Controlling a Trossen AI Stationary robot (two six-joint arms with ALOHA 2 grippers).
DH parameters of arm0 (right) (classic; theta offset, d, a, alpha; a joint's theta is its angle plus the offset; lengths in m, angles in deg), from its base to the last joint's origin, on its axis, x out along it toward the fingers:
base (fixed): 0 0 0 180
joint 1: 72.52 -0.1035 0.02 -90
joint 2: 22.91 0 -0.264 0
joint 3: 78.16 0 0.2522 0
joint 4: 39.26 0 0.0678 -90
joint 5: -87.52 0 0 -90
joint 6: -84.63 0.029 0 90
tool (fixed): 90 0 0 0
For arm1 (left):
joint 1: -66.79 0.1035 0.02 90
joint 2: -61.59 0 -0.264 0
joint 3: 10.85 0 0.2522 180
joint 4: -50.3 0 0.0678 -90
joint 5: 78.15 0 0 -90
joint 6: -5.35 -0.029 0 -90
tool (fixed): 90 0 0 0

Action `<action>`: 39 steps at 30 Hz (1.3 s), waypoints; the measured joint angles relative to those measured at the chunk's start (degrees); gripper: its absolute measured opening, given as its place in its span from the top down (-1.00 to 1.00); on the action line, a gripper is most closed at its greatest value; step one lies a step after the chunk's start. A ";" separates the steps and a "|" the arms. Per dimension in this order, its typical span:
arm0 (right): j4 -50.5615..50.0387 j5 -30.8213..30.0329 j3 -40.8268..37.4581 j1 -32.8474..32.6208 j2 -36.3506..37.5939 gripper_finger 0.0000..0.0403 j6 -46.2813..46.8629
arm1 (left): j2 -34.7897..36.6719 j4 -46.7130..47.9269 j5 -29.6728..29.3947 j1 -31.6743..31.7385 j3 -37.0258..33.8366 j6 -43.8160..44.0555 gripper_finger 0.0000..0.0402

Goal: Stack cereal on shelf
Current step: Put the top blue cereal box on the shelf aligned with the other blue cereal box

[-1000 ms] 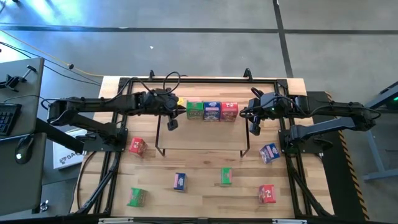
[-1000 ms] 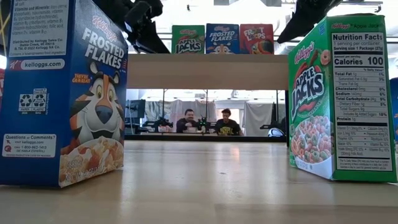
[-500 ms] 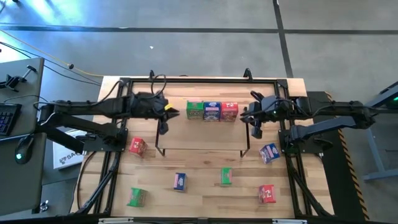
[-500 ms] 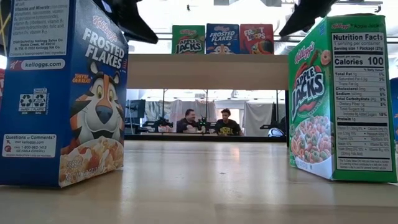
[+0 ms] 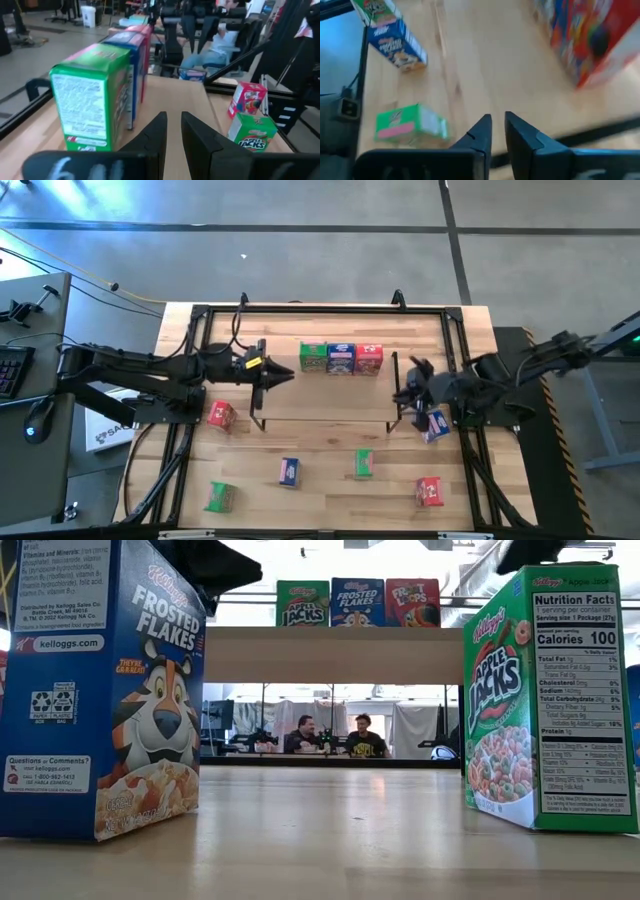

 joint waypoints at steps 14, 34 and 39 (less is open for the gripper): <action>-24.14 1.96 0.00 -22.74 -2.64 0.03 53.40 | 0.11 -0.98 -0.52 -0.47 0.00 -1.38 0.77; -34.63 9.24 0.00 -24.76 -14.96 -0.34 80.22 | 0.11 -1.12 -0.11 -0.49 0.00 -2.90 0.77; -34.60 8.29 0.00 -24.74 -17.45 -0.34 81.99 | 0.11 -1.08 -0.09 -0.49 0.00 -2.88 0.77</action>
